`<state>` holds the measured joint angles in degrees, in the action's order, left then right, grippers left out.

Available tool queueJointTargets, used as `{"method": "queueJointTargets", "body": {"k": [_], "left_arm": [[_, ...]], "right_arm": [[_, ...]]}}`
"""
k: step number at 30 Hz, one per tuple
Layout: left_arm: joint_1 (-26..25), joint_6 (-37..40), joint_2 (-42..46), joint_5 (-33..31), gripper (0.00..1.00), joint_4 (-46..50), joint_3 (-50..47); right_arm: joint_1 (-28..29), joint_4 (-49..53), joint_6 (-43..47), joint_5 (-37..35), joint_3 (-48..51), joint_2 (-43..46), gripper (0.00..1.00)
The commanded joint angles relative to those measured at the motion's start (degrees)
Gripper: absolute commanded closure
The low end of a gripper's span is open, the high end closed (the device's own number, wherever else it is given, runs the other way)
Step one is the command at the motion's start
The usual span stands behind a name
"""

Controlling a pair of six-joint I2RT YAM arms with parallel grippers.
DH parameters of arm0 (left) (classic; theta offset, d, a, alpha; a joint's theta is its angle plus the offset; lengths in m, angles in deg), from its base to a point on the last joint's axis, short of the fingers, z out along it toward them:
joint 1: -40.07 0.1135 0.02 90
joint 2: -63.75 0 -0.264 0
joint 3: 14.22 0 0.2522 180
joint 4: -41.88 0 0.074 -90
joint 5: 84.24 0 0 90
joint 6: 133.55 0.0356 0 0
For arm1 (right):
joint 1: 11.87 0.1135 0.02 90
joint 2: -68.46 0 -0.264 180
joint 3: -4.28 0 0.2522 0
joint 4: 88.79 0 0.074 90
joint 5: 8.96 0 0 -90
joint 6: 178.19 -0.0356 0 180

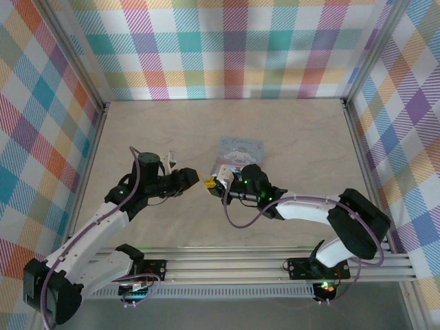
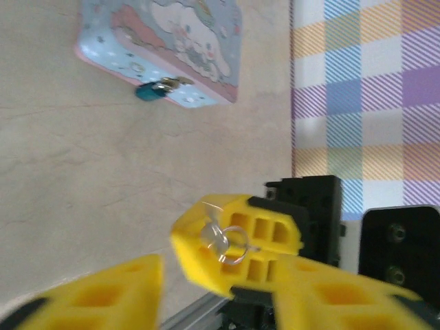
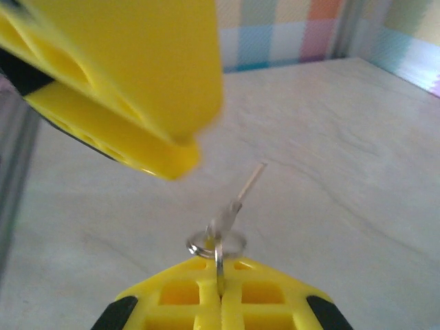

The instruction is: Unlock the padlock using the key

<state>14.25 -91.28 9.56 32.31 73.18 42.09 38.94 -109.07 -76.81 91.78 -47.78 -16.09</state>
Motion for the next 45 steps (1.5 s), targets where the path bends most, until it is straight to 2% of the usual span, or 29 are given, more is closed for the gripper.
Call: {"method": "queueJointTargets", "body": {"k": [1,3,4,6,8,12,18,25,39,42,45], "left_arm": [[0.89,-2.97,1.91,-8.12,0.40,10.18,3.06],[0.87,-5.44,1.84,-9.23,0.41,12.74,3.65],[0.82,-7.24,1.71,-8.03,0.45,12.07,3.18],[0.20,-12.48,1.57,-4.76,0.55,7.41,1.10],[-1.67,-17.47,1.64,-4.18,0.61,3.08,-0.62],[-5.50,-25.32,1.39,-5.97,0.61,0.30,-1.13],[-8.13,-30.58,-2.23,-5.82,0.60,-2.77,-0.92],[-9.03,-32.20,-6.09,-5.17,0.68,-6.40,-1.48],[-9.00,-34.55,-5.94,-4.46,0.68,-7.87,-3.69],[-8.96,-34.41,-6.15,-4.39,0.78,-8.05,-3.88],[-8.96,-33.64,-6.31,-4.35,0.92,-8.05,-4.09]], "right_arm": [[1.21,9.13,9.19,-10.89,-2.76,2.02,1.00],[1.83,11.64,12.03,-14.44,-3.71,1.90,1.00],[2.05,12.41,13.54,-15.72,-3.88,1.79,1.00],[2.86,12.73,16.24,-17.55,-3.89,1.50,1.00],[3.51,12.57,17.83,-18.67,-3.88,1.04,1.00],[4.79,10.34,19.20,-19.70,-3.55,-0.11,1.00],[6.27,7.94,19.99,-19.69,-3.84,-1.75,1.00],[7.59,6.53,19.91,-19.06,-3.71,-2.19,1.00],[8.14,5.50,17.37,-19.04,-4.16,-2.98,1.00],[8.25,5.49,17.10,-18.98,-4.23,-2.86,1.00],[8.23,5.48,17.19,-18.98,-3.99,-2.66,1.00]]}}
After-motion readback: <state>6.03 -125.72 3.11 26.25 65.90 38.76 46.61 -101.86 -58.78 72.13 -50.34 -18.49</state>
